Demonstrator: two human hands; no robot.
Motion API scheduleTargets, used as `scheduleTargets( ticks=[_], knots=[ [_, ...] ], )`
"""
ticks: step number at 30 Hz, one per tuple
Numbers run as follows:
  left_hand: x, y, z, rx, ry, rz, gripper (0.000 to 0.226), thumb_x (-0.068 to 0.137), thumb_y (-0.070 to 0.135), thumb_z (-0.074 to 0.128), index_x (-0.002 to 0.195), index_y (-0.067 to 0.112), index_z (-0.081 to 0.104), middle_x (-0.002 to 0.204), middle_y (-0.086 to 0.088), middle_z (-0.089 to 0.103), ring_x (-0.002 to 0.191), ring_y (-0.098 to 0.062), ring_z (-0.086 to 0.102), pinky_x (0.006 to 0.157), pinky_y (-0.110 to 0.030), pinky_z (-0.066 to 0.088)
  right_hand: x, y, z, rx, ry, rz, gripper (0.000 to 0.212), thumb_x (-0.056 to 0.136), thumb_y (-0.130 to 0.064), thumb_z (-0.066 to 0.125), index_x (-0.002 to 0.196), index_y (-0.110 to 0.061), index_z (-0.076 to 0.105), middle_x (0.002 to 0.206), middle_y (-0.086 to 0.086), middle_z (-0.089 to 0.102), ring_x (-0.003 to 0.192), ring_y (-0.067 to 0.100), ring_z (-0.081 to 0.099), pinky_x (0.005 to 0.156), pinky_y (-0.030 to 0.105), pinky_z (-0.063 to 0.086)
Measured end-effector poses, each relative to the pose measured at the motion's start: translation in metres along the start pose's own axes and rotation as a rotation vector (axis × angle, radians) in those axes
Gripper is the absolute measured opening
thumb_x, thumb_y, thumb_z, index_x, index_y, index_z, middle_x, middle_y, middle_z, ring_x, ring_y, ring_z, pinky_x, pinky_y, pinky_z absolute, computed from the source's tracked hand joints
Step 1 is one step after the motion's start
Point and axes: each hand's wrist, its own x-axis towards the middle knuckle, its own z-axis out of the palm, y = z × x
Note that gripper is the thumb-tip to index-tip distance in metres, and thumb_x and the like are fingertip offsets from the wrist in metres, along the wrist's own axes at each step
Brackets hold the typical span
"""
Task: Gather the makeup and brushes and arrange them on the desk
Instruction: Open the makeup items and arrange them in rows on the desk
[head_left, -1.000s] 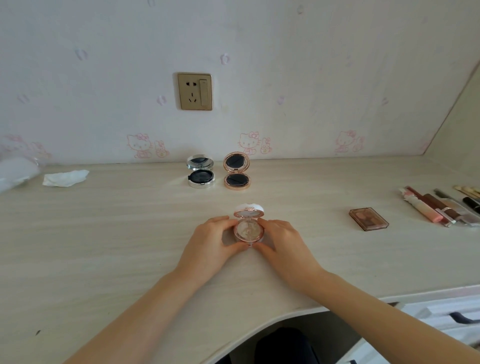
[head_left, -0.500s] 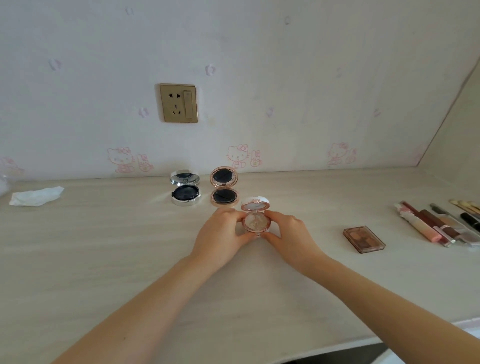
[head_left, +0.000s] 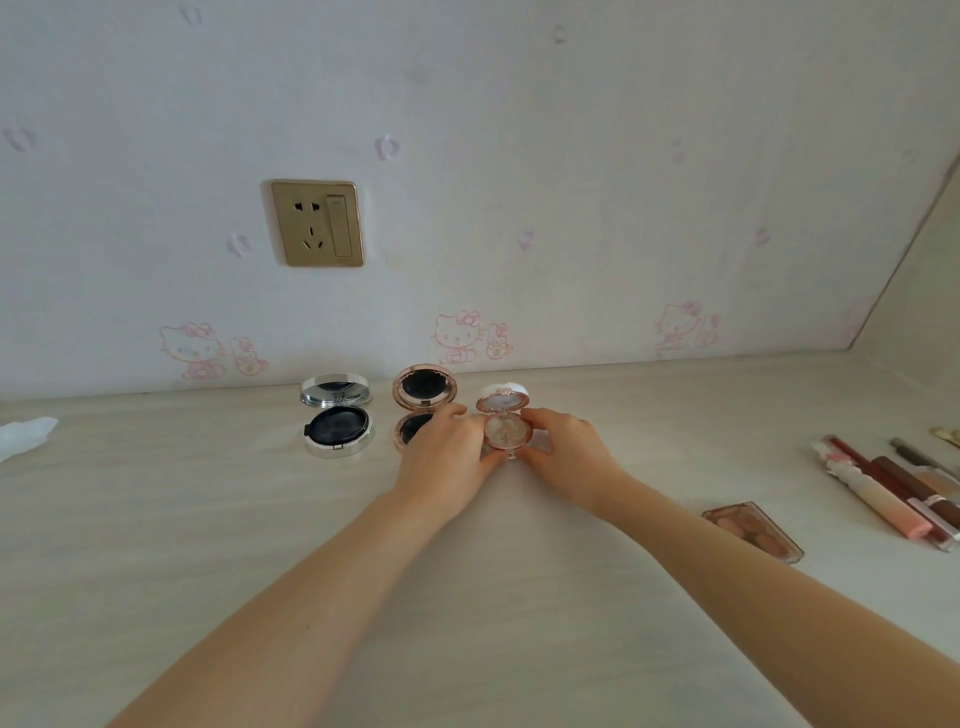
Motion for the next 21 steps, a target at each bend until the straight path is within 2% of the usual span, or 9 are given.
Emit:
scheduleTargets(
  ticks=[6, 12, 15, 21],
  knots=[
    [0.014, -0.005, 0.005, 0.040, -0.003, -0.013, 0.041, 0.091, 0.043, 0.057, 0.123, 0.018, 0.059, 0.126, -0.007, 0.058, 0.133, -0.015, 0.036, 0.090, -0.033, 0.042, 0.013, 0.005, 0.003, -0.015, -0.020, 0.011, 0.023, 0.089, -0.018, 0.059, 0.110, -0.014, 0.064, 0.100, 0.004, 0.069, 0.093, 0.024, 0.059, 0.064, 0.021, 0.031],
    [0.022, -0.014, 0.016, 0.074, 0.013, -0.044, 0.042, 0.088, 0.050, 0.056, 0.118, 0.021, 0.060, 0.123, -0.006, 0.059, 0.126, -0.017, 0.045, 0.086, -0.035, 0.045, 0.020, 0.006, 0.004, -0.056, -0.041, -0.013, 0.029, 0.090, -0.018, 0.058, 0.118, -0.011, 0.060, 0.110, 0.006, 0.068, 0.101, 0.026, 0.059, 0.071, 0.021, 0.035],
    [0.024, -0.016, 0.018, 0.081, 0.022, -0.049, 0.043, 0.088, 0.051, 0.056, 0.117, 0.020, 0.060, 0.121, -0.005, 0.060, 0.126, -0.017, 0.045, 0.085, -0.035, 0.046, 0.021, 0.006, 0.003, -0.095, -0.069, -0.027, 0.030, 0.091, -0.019, 0.057, 0.119, -0.008, 0.059, 0.112, 0.008, 0.067, 0.103, 0.027, 0.059, 0.078, 0.026, 0.039],
    [0.023, -0.014, 0.017, 0.099, 0.048, -0.036, 0.043, 0.087, 0.050, 0.056, 0.116, 0.018, 0.061, 0.116, -0.005, 0.061, 0.121, -0.018, 0.049, 0.084, -0.034, 0.047, 0.022, 0.006, 0.002, -0.158, -0.098, -0.042, 0.027, 0.091, -0.020, 0.057, 0.115, -0.010, 0.058, 0.108, 0.009, 0.066, 0.100, 0.027, 0.059, 0.080, 0.030, 0.043]
  ],
)
